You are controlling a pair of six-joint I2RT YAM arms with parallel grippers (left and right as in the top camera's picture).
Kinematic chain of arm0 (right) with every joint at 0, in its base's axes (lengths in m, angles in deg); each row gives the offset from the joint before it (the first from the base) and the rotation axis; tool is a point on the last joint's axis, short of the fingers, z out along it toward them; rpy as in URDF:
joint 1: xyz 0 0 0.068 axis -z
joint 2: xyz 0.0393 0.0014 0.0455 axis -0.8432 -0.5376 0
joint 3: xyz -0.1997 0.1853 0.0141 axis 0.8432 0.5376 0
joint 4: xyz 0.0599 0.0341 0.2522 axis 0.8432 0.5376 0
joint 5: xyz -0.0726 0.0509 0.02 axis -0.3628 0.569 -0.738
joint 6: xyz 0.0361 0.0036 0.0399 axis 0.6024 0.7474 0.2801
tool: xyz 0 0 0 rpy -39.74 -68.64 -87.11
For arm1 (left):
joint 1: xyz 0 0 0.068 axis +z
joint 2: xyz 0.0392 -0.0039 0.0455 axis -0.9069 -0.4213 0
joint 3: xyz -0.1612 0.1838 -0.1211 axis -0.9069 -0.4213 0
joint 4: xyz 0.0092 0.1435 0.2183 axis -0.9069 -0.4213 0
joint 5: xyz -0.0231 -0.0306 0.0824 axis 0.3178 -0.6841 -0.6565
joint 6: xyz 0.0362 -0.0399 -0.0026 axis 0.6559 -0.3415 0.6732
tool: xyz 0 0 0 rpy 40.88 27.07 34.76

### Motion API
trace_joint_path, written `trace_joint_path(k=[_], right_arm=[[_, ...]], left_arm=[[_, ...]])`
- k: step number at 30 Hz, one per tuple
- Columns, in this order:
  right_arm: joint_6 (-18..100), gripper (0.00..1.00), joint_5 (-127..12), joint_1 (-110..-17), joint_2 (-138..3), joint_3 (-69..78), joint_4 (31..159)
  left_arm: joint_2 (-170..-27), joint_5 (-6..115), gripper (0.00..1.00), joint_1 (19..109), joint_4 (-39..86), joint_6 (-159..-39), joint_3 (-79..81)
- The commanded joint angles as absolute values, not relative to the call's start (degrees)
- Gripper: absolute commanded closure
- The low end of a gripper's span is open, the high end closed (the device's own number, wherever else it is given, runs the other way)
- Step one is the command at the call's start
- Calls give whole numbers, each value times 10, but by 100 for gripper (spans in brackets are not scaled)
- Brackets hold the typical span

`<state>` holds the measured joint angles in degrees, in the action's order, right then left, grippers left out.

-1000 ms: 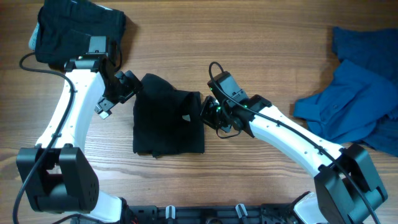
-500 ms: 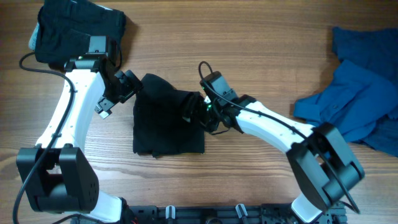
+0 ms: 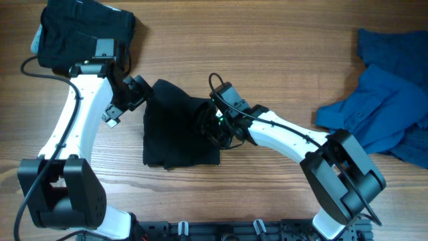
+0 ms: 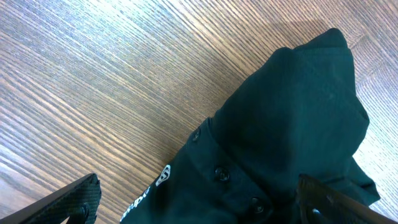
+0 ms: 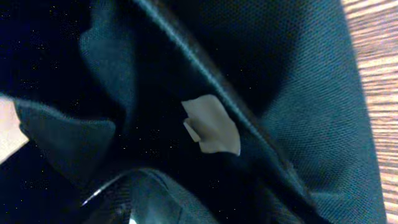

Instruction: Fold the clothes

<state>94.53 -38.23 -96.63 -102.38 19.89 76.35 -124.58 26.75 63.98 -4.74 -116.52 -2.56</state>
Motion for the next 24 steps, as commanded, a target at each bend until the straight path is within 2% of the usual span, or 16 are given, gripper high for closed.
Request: trace_joint_path(k=[1,2,5,10,12,13,20,24], right_arm=[[916,44,-371,-985,-1037,194,764],[909,46,-372,-988,-1037,194,764],[882,61,-398,-992,-1037,194,788],[831,74,-411,-992,-1037,194,806],[810,91,-411,-992,-1037,194,806],[800,96,-411,-992,-1037,194,805],[717,96,-410,-992,-1037,194,793],[681,96,-352,-988,-1030,194,778]], left_arm=[[-1249,270,0,638,-48,-1156,-30],[-1249,270,0,638,-50,-1156,-30],[-1249,270,0,638,-52,-1156,-30],[-1249,270,0,638,-52,-1156,-30],[-1249,270,0,638,-52,-1156,-30],[-1249,270,0,638,-52,-1156,-30],[-1249,270,0,638,-52,-1156,-30],[-1249,270,0,638,-52,-1156,-30]])
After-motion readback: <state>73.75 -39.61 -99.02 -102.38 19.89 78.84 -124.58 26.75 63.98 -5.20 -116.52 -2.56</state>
